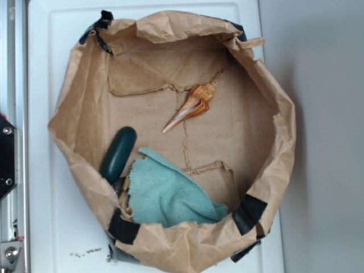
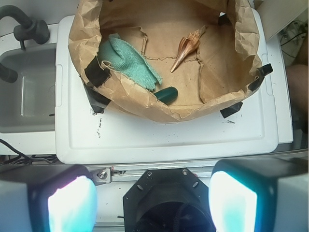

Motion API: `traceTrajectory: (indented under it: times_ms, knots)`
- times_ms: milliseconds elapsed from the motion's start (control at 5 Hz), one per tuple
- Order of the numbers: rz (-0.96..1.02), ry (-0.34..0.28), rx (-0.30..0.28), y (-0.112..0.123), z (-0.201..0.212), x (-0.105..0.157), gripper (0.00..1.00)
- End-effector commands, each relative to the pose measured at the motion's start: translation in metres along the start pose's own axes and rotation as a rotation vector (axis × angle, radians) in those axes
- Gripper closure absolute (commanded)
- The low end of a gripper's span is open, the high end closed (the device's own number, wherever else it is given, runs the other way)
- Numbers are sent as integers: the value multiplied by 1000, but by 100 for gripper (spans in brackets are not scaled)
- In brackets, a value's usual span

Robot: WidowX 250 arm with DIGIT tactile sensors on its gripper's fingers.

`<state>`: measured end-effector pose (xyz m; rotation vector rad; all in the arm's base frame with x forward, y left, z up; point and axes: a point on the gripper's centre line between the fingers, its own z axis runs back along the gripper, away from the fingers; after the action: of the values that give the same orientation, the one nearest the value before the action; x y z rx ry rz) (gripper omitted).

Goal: Grab the shell.

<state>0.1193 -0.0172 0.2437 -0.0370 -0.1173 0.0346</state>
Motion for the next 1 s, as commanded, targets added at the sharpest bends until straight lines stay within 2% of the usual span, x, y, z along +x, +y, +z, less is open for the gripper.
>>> traceTrajectory:
  times_ms: [0, 400, 600, 800]
  knots:
    - [0, 0, 0, 0, 0, 0, 0]
    - [1, -41, -52, 2, -13, 20, 0]
    - [62, -69, -60, 7, -27, 51, 0]
    - [108, -53, -61, 4, -49, 80, 0]
